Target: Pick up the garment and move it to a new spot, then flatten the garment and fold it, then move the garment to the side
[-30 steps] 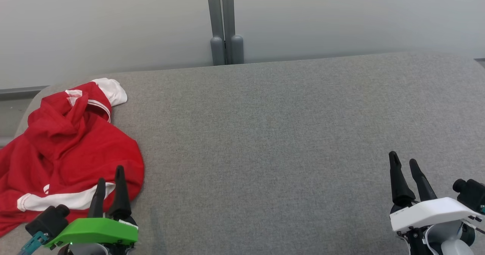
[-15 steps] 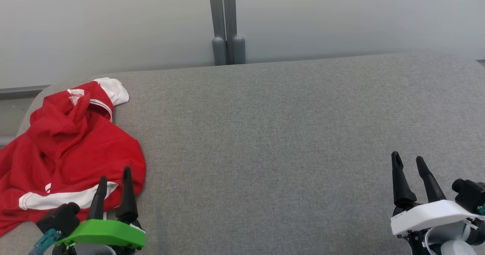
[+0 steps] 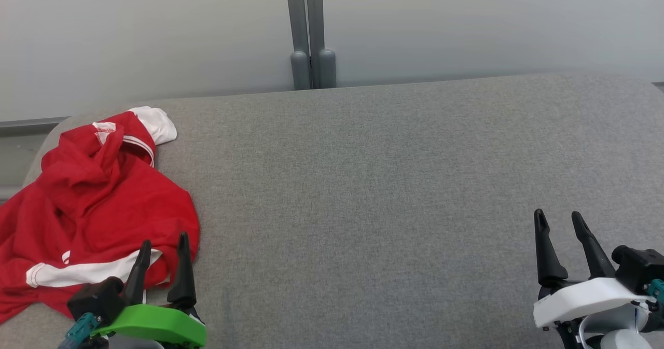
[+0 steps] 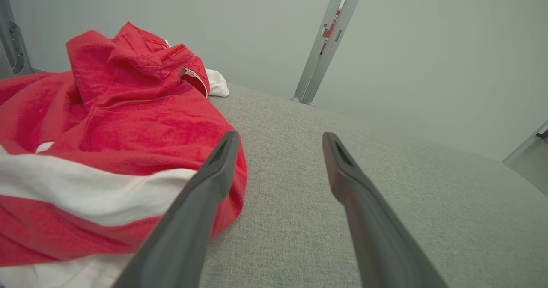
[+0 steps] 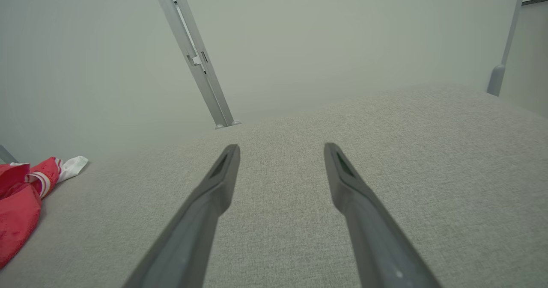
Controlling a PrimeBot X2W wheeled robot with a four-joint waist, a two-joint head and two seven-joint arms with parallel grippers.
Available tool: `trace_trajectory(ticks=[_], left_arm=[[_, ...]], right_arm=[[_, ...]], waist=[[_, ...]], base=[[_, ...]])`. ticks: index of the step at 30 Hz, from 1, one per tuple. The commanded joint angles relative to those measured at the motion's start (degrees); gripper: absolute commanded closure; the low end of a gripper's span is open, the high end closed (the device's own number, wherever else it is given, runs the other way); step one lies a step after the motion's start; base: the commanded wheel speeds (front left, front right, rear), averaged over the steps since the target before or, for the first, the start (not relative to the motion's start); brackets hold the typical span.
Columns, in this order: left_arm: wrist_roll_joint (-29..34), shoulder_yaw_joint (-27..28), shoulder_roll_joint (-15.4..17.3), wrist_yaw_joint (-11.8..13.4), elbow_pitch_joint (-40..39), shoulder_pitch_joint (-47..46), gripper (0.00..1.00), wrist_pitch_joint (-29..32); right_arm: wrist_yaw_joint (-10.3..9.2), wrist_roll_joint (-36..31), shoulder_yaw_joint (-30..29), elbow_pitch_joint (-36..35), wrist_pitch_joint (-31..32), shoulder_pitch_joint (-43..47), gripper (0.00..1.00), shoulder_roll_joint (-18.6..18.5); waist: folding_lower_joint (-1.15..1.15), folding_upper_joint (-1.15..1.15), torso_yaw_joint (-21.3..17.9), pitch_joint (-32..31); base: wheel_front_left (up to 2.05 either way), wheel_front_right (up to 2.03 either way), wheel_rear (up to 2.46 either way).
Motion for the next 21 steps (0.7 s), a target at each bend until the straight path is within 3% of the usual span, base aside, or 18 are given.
trace_trajectory(ticks=[1, 21], left_arm=[[1.5, 0.0, 0.6, -0.2, -0.2, 0.3, 0.0, -0.6], [9.8, 0.1, 0.9, -0.2, 2.5, 1.0, 0.0, -3.0]], right_arm=[[0.15, -1.7, 0.1, -0.3, -0.6, 0.5, 0.0, -0.2], [0.15, -9.0, -0.7, 0.7, -3.0, 1.4, 0.0, 0.6]], waist=[[0.0, 0.0, 0.0, 0.0], [0.0, 0.0, 0.1, 0.0]], base=[[0.0, 0.0, 0.0], [0.0, 0.0, 0.0]])
